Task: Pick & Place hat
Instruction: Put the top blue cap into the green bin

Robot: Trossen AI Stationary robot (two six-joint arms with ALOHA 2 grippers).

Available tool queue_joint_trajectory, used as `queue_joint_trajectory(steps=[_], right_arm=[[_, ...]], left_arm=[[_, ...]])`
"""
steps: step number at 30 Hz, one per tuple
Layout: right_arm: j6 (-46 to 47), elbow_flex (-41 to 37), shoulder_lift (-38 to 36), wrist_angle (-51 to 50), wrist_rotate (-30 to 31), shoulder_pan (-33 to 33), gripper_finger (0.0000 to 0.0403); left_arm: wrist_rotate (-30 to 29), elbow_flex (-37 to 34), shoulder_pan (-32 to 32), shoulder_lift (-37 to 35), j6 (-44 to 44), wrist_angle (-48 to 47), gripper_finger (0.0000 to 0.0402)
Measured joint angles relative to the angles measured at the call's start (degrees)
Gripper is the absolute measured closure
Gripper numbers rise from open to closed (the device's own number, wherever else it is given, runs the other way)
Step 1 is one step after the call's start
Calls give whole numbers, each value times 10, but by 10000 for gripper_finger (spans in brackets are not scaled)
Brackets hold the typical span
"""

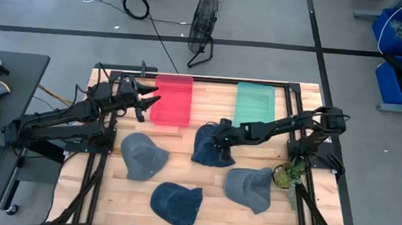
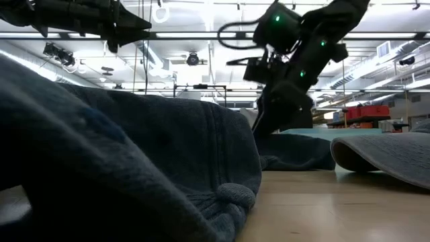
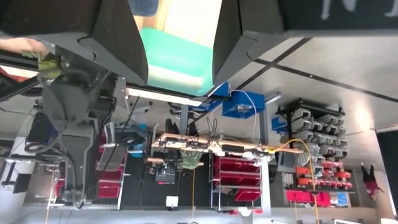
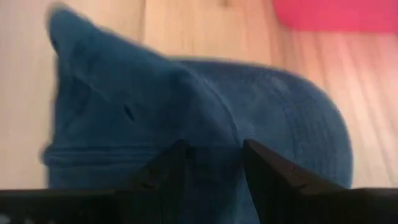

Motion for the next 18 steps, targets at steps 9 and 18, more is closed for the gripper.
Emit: queue_joint_trajectory(steps=[9, 18], right_arm=[[-1, 1, -1, -17, 52, -11, 363], [5, 94, -151, -192, 48, -10, 390]], left_arm=[[0, 0, 0, 0, -8, 0, 218], [0, 0, 0, 0, -8, 3, 218]])
